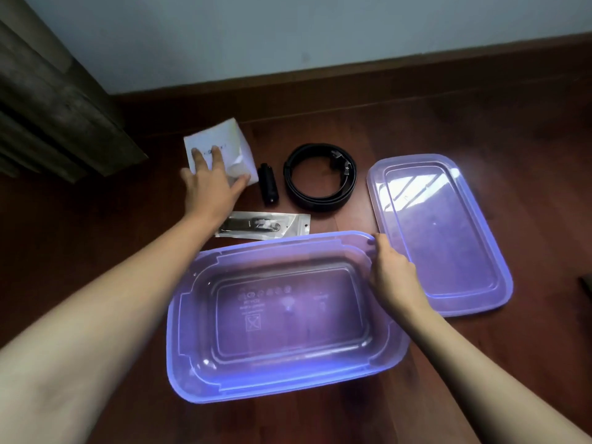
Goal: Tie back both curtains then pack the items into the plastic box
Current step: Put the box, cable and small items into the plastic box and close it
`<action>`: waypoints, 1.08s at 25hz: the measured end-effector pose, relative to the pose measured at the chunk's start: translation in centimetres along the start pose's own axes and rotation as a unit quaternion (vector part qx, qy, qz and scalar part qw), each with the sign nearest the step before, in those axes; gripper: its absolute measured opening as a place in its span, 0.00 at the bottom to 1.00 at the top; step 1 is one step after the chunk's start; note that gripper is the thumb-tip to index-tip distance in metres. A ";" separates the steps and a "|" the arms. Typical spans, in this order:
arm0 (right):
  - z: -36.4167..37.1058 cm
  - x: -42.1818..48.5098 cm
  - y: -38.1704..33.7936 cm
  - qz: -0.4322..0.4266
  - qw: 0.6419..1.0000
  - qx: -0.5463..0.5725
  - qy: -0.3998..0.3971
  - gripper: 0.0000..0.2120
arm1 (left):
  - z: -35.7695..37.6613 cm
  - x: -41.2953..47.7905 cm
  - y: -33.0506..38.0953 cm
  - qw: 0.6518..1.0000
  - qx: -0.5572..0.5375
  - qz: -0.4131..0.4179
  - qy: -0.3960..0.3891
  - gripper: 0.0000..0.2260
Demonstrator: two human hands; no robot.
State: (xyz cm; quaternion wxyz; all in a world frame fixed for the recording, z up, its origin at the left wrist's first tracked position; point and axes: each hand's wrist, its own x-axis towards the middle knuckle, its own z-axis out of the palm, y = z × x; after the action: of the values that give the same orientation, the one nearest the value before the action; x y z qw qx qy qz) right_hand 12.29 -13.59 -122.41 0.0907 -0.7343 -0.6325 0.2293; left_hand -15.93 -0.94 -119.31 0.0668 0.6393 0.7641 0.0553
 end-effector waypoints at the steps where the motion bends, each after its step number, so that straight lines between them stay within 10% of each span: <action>1: -0.1 0.0 0.0 0.001 1.000 0.000 0.002 0.14 | -1.5 -0.9 0.4 0.999 -0.019 0.016 0.026 0.35; 8: -0.8 -0.4 -0.6 -0.012 1.000 0.011 -0.010 0.14 | -5.3 -19.7 0.1 0.962 -0.049 0.247 0.103 0.32; 12: -1.3 -0.6 -1.0 -0.010 1.000 0.019 -0.008 0.15 | -0.8 -22.5 -2.3 0.977 0.068 0.195 -0.053 0.31; 27: -1.3 -0.9 -1.2 -0.007 1.000 0.021 -0.004 0.15 | -0.7 -21.3 -2.6 0.981 0.104 0.142 -0.076 0.51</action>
State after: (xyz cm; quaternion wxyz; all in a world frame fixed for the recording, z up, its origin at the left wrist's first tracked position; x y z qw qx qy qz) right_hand 11.75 -14.01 -120.57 0.1051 -0.7270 -0.6329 0.2448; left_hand -14.84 -22.31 -118.40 0.0489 0.7471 0.6598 -0.0643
